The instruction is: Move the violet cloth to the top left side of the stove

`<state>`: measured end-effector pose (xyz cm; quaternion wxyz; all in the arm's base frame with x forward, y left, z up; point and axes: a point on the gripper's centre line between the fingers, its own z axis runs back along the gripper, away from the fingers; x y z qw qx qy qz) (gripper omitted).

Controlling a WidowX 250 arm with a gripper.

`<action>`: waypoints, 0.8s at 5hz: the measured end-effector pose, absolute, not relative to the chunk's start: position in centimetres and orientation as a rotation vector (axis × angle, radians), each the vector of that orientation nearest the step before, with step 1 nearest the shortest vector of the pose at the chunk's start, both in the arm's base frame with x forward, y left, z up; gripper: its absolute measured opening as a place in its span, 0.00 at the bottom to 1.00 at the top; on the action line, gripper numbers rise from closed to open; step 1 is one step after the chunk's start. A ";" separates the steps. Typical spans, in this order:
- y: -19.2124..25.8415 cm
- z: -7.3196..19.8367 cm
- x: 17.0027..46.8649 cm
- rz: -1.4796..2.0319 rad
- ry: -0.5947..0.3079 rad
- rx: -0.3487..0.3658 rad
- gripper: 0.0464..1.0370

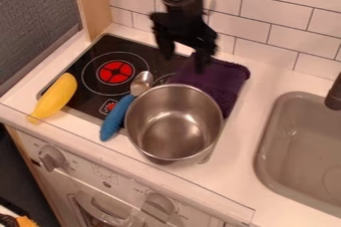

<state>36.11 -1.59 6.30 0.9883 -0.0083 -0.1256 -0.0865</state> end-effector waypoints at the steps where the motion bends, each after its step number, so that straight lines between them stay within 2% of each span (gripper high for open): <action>1: -3.2 4.3 37.7 -0.170 -0.233 -0.038 0.96; 2: -3.1 2.8 39.0 -0.182 -0.229 -0.027 0.96; 4: -3.2 1.6 41.0 -0.215 -0.274 -0.022 0.96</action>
